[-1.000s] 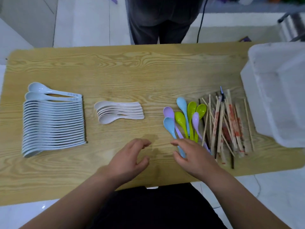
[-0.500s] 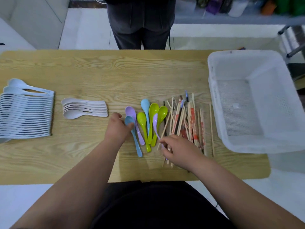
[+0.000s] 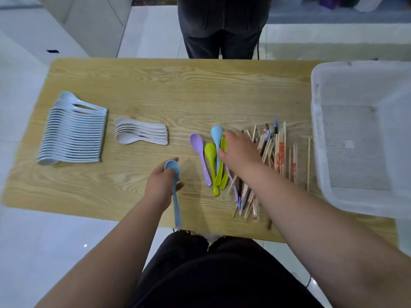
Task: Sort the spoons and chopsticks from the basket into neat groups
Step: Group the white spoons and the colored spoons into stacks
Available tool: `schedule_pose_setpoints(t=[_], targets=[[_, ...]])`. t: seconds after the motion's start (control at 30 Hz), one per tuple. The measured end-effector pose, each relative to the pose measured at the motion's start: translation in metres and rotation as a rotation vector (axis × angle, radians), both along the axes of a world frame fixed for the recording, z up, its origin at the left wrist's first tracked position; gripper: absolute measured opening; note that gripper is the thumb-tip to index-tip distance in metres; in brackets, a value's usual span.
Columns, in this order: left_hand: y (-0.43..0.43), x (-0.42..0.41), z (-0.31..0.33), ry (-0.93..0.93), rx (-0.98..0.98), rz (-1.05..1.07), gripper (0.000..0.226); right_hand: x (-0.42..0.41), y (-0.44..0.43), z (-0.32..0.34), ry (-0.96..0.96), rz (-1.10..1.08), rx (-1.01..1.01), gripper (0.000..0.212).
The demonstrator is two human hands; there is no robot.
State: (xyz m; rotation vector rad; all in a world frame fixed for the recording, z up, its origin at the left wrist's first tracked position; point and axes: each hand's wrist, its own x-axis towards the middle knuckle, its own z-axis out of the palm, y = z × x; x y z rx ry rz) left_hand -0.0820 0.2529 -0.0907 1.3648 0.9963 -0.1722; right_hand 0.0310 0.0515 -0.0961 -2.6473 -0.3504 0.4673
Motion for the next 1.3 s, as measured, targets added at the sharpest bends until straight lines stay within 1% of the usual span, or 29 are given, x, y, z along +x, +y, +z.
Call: schedule_pose_setpoints(t=[0.1, 0.2, 0.33, 0.4, 0.47, 0.5, 0.6, 0.67, 0.73, 0.8, 0.87, 0.93, 1.0, 1.07, 1.13, 1.23, 1.3], targets=[[0.003, -0.010, 0.010, -0.027, -0.137, 0.069, 0.046, 0.034, 0.022, -0.008, 0.013, 0.021, -0.114, 0.053], [0.008, -0.018, 0.014, -0.005, -0.184, 0.084, 0.045, 0.053, 0.038, -0.016, 0.051, 0.038, -0.267, 0.057], [0.017, -0.026, 0.017, 0.013, -0.250, 0.105, 0.041, 0.059, 0.047, -0.016, 0.075, 0.029, -0.339, 0.055], [0.023, -0.030, 0.019, 0.008, -0.291, 0.109, 0.038, 0.060, 0.046, -0.012, 0.046, 0.003, -0.318, 0.043], [0.030, -0.033, 0.022, 0.002, -0.331, 0.103, 0.037, 0.060, 0.043, -0.004, 0.009, -0.040, -0.251, 0.028], [0.034, -0.034, 0.024, -0.006, -0.350, 0.100, 0.036, 0.059, 0.041, 0.001, -0.015, -0.064, -0.205, 0.024], [0.050, -0.034, 0.034, -0.036, -0.387, 0.072, 0.032, 0.050, 0.039, 0.016, -0.134, -0.148, -0.054, 0.023], [0.060, -0.031, 0.039, -0.052, -0.394, 0.049, 0.028, 0.043, 0.041, 0.019, -0.174, -0.142, -0.023, 0.023], [0.068, -0.028, 0.044, -0.057, -0.395, 0.027, 0.026, 0.036, 0.045, 0.018, -0.118, -0.116, -0.061, 0.029], [0.073, -0.024, 0.045, -0.049, -0.394, 0.004, 0.025, 0.027, 0.051, 0.011, -0.046, -0.075, -0.173, 0.039], [0.078, -0.022, 0.046, -0.039, -0.394, -0.016, 0.024, 0.019, 0.056, -0.001, 0.011, -0.048, -0.273, 0.043], [0.081, -0.020, 0.045, -0.036, -0.402, -0.031, 0.024, 0.012, 0.062, -0.014, 0.075, -0.098, -0.299, 0.042], [0.084, -0.019, 0.044, -0.032, -0.419, -0.041, 0.023, 0.009, 0.068, -0.022, 0.113, -0.210, -0.259, 0.039], [0.087, -0.019, 0.043, -0.026, -0.435, -0.042, 0.022, 0.009, 0.074, -0.024, 0.106, -0.313, -0.218, 0.040], [0.090, -0.018, 0.042, -0.022, -0.442, -0.045, 0.021, 0.014, 0.076, -0.023, 0.080, -0.368, -0.207, 0.038], [0.099, -0.016, 0.038, -0.034, -0.458, -0.045, 0.020, 0.023, 0.076, -0.021, 0.033, -0.378, -0.257, 0.035], [0.104, -0.015, 0.037, -0.047, -0.475, -0.043, 0.020, 0.029, 0.076, -0.022, 0.014, -0.361, -0.303, 0.040]])
